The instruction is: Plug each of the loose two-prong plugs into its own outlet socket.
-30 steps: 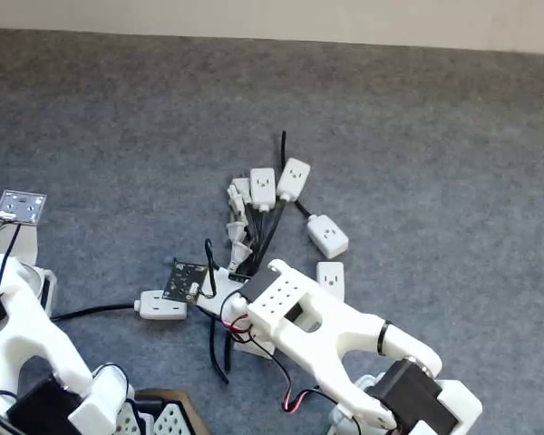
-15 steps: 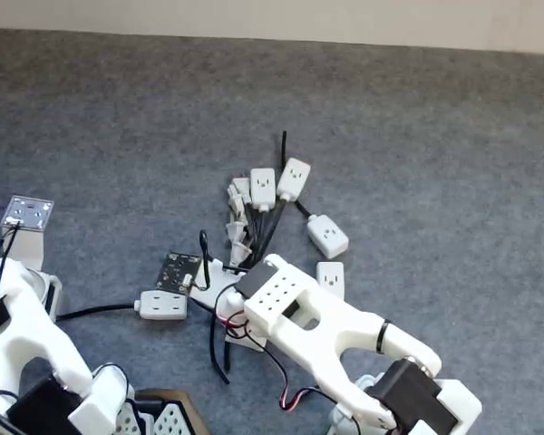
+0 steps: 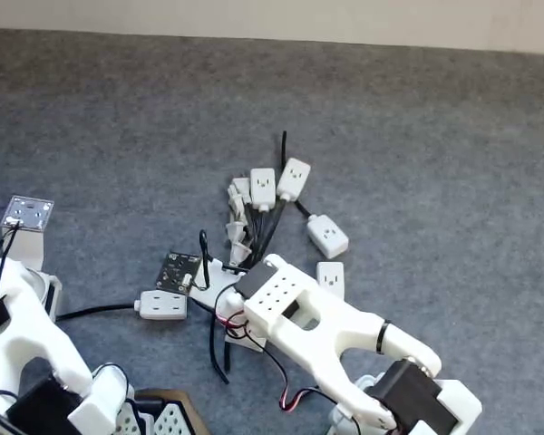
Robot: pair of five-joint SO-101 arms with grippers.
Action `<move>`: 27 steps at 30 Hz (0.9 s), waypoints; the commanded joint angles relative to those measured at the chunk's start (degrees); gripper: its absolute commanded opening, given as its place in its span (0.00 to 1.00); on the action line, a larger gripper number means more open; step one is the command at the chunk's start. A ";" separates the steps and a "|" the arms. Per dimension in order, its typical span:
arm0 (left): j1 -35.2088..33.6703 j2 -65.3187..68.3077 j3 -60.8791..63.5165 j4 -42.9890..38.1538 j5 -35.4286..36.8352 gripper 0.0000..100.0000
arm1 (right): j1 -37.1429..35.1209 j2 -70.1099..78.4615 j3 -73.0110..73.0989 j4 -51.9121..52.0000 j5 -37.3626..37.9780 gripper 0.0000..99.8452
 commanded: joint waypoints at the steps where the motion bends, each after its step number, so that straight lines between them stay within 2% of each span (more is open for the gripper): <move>1: -0.40 -0.22 -0.22 -0.53 -0.44 0.21 | -0.31 3.21 -3.65 -1.80 -0.62 0.05; 7: -0.40 -0.22 -0.22 -0.53 -0.70 0.21 | -0.31 11.03 -9.10 -0.48 -0.70 0.05; 27: -0.40 -0.22 -0.22 -0.44 -0.70 0.21 | -0.22 11.74 -10.07 3.21 -0.35 0.05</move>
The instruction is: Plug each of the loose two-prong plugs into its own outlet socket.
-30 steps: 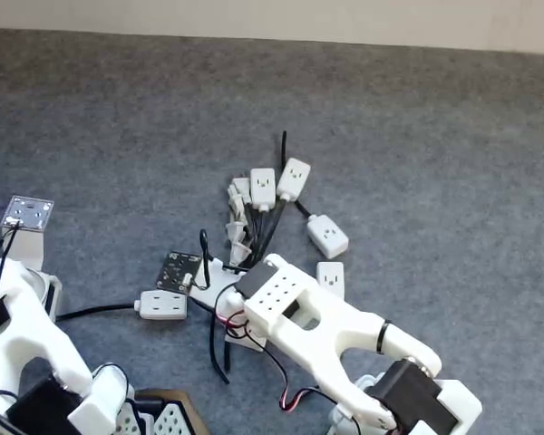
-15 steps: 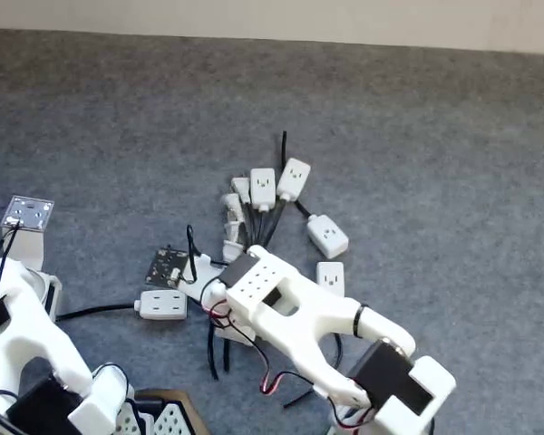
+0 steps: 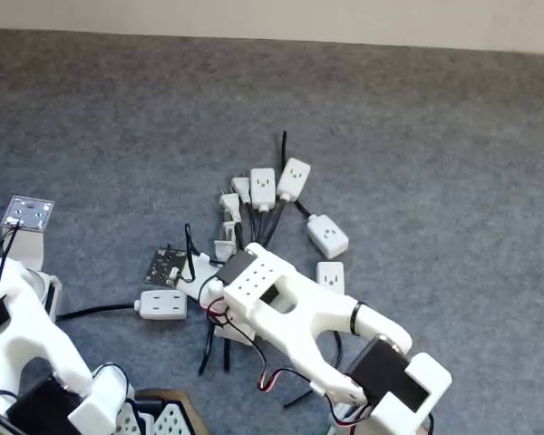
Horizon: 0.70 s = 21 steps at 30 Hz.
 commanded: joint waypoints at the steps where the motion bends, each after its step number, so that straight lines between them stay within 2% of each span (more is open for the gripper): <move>1: -0.40 -0.22 -0.22 -0.44 -0.53 0.21 | -0.04 0.22 -1.19 0.84 -0.26 0.05; 5: -0.40 -0.22 -0.22 -0.44 -0.53 0.21 | 0.13 0.22 -1.19 0.84 -0.53 0.00; 12: 1.45 -0.66 -2.86 0.18 -0.44 0.21 | 2.24 -7.96 -2.33 0.75 -5.89 0.00; 15: 3.12 -0.75 -7.43 5.27 -0.26 0.21 | 6.64 -16.48 -3.47 0.75 -10.64 0.00; 18: 6.20 -0.75 -15.16 14.33 -0.09 0.21 | 12.26 -24.22 -5.58 0.92 -16.88 0.00; 21: 11.03 -0.75 -23.78 21.45 4.04 0.21 | 17.27 -29.58 -5.93 0.92 -24.70 0.00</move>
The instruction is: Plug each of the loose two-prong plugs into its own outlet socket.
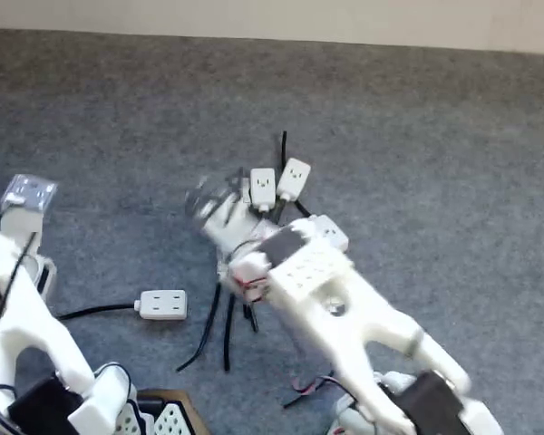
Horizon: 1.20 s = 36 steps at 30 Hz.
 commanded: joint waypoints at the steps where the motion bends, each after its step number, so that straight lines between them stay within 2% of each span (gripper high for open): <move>1: 8.57 -0.75 -14.29 10.90 5.36 0.21 | 8.22 -10.24 -3.91 0.22 -11.78 0.00; 6: 21.14 -6.37 -23.25 16.97 13.10 0.28 | 12.70 -11.12 -5.14 -0.13 -21.98 0.00; 9: 29.41 -16.75 -23.78 17.23 18.90 0.32 | 13.85 -11.38 -6.55 -0.22 -26.46 0.00; 13: 38.90 -30.99 -20.44 17.23 23.65 0.33 | 13.76 -11.65 -7.96 -0.13 -29.71 0.00; 19: 41.10 -45.76 -5.49 17.23 25.14 0.33 | 10.59 -11.65 -5.32 -1.01 -35.25 0.00; 26: 41.71 -67.47 10.24 15.91 29.10 0.33 | 7.87 -11.82 5.14 -15.43 -35.25 0.00; 31: 49.45 -83.47 24.84 13.80 29.63 0.42 | 7.25 -11.91 6.55 -16.92 -35.16 0.00; 34: 51.91 -84.00 27.74 13.19 34.20 0.43 | 5.85 -14.73 7.08 -18.42 -35.16 0.00; 36: 52.88 -83.12 28.26 11.52 34.55 0.43 | 4.00 -17.54 7.34 -18.07 -35.16 0.00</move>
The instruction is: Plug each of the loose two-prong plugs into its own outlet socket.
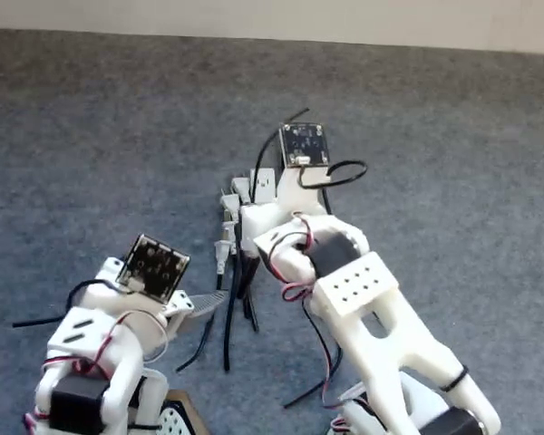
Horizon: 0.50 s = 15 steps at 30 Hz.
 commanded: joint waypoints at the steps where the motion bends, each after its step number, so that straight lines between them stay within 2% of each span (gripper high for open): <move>1: 2.95 -0.75 1.27 -3.69 2.37 0.43 | -3.74 -7.69 -0.13 -1.27 -0.44 0.00; 7: 2.86 -0.75 0.92 -5.01 2.55 0.43 | -8.57 -13.41 4.35 -0.22 -0.44 0.00; 15: -0.92 -0.13 6.99 -13.36 3.08 0.43 | -11.74 -13.76 4.09 3.91 0.53 0.00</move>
